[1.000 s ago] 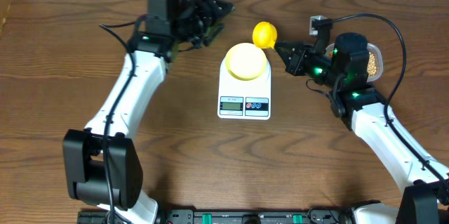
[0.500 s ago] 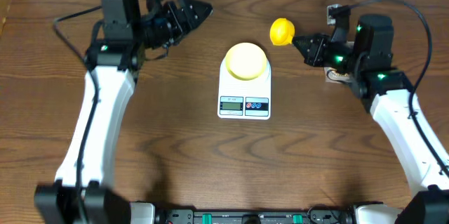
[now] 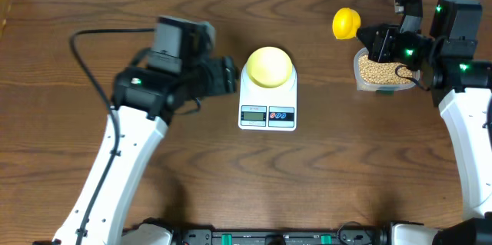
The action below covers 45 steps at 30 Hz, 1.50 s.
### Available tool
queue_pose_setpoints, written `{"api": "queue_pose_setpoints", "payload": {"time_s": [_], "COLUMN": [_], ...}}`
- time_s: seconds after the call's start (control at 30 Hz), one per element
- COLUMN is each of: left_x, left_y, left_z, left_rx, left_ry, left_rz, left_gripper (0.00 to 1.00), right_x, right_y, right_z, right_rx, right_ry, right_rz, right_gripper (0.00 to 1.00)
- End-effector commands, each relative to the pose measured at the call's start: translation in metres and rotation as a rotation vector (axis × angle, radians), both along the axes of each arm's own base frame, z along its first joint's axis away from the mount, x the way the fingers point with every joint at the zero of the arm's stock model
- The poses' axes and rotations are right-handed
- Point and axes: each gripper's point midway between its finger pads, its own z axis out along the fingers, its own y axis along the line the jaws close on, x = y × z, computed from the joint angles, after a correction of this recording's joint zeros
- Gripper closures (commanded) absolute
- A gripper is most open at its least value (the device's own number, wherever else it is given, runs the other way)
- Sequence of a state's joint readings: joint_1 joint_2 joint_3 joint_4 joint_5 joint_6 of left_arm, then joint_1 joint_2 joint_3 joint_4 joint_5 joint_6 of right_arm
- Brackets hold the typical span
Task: Scoop item into bowl and weigh 50g on scale
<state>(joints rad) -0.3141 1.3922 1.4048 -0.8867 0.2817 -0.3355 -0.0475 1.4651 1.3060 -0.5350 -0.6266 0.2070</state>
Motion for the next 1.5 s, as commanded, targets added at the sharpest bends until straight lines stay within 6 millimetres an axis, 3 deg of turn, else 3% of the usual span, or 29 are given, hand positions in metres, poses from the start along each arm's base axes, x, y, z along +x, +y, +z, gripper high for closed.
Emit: {"api": "queue_pose_setpoints", "payload": {"time_s": [0.0, 0.1, 0.3, 0.53, 0.63, 0.67, 0.83, 0.93, 1.23, 1.47], "left_x": [-0.006, -0.013, -0.032, -0.041, -0.041, -0.040, -0.034, -0.032, -0.026, -0.015], "left_y": [-0.010, -0.035, -0.096, -0.119, -0.130, -0.131, -0.134, -0.136, -0.136, -0.118], "left_z": [-0.016, -0.032, -0.085, -0.125, -0.135, -0.136, -0.136, -0.145, -0.177, -0.189], "left_rx": [0.115, 0.120, 0.194, 0.346, 0.356, 0.355, 0.357, 0.362, 0.436, 0.564], "left_ry": [0.006, 0.023, 0.070, 0.064, 0.054, 0.052, 0.026, 0.035, 0.051, 0.021], "left_rz": [-0.048, -0.116, -0.300, -0.429, -0.470, -0.470, -0.477, -0.478, -0.541, -0.518], "left_gripper": [0.28, 0.28, 0.29, 0.29, 0.34, 0.35, 0.75, 0.92, 0.92, 0.92], "right_x": [0.001, 0.002, 0.004, 0.007, 0.007, 0.007, 0.005, 0.003, 0.004, 0.005], "right_y": [0.001, 0.001, 0.001, -0.005, -0.005, -0.005, -0.005, -0.005, -0.006, -0.009], "right_z": [0.009, 0.011, 0.013, 0.010, 0.010, 0.010, 0.007, 0.006, 0.005, 0.004], "right_rx": [-0.020, -0.021, -0.021, -0.050, -0.050, -0.050, -0.049, -0.048, -0.054, -0.064], "right_ry": [-0.039, -0.048, -0.058, -0.057, -0.056, -0.056, -0.040, -0.030, -0.029, -0.029], "right_rz": [0.018, 0.018, 0.018, -0.017, -0.017, -0.017, -0.016, -0.016, -0.023, -0.035], "right_gripper": [0.99, 0.99, 0.99, 0.99, 0.99, 0.99, 0.99, 0.99, 0.99, 0.99]}}
